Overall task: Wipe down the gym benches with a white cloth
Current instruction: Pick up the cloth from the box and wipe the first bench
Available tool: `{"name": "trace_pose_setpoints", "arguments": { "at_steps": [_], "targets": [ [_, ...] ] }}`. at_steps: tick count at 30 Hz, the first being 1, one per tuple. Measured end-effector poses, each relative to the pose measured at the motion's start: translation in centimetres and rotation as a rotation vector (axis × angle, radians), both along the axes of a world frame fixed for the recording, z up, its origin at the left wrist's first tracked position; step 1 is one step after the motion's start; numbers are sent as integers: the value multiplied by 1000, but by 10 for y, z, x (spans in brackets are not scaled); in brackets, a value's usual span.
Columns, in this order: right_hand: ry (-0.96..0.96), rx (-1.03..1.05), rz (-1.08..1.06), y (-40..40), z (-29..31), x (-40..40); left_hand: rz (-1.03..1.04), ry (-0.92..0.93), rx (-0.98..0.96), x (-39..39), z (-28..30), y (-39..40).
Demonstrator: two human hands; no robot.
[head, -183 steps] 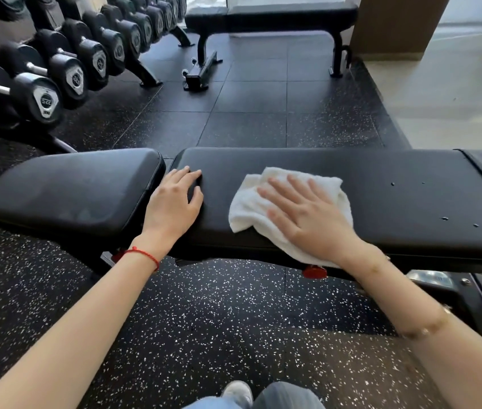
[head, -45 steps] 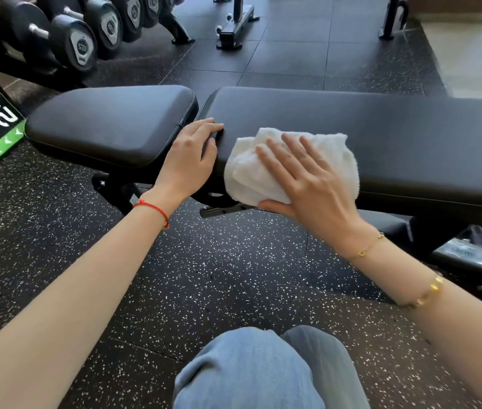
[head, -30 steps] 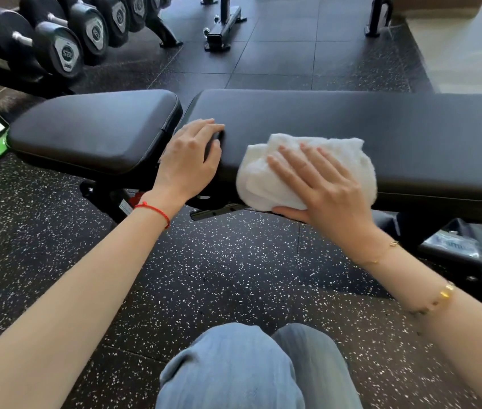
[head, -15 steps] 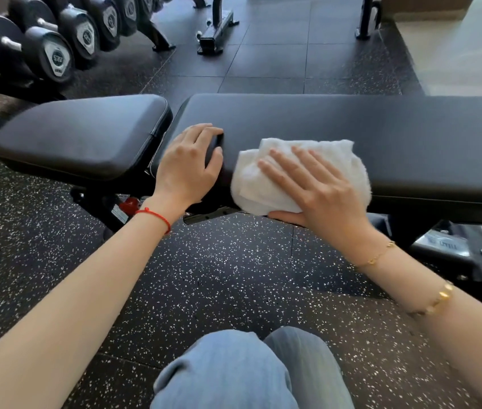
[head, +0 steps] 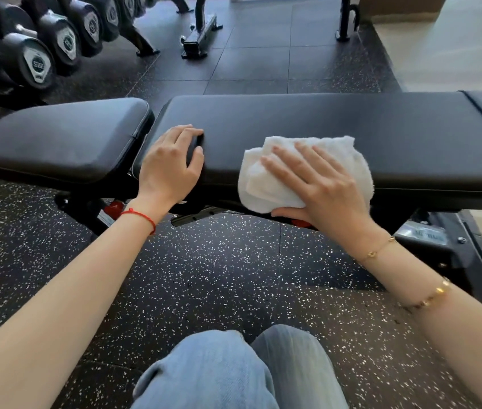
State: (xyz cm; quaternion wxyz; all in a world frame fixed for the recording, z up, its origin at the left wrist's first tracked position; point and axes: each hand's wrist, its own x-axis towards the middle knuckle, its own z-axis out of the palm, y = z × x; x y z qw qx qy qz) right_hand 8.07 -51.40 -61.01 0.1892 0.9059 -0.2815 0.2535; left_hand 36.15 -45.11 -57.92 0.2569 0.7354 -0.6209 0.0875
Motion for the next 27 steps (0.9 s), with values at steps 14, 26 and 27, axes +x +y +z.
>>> {"name": "trace_pose_setpoints", "arguments": {
  "at_steps": [14, 26, 27],
  "targets": [
    [10, 61, -20, 12, 2, 51, -9, 14, 5, 1, -1, -1],
    [-26, 66, -57, -3, 3, -4, 17, 2, 41, -8, 7, 2],
    [-18, 71, -47, -1, 4, 11, 17, 2, 48, -9, 8, 2]
  ]
}}
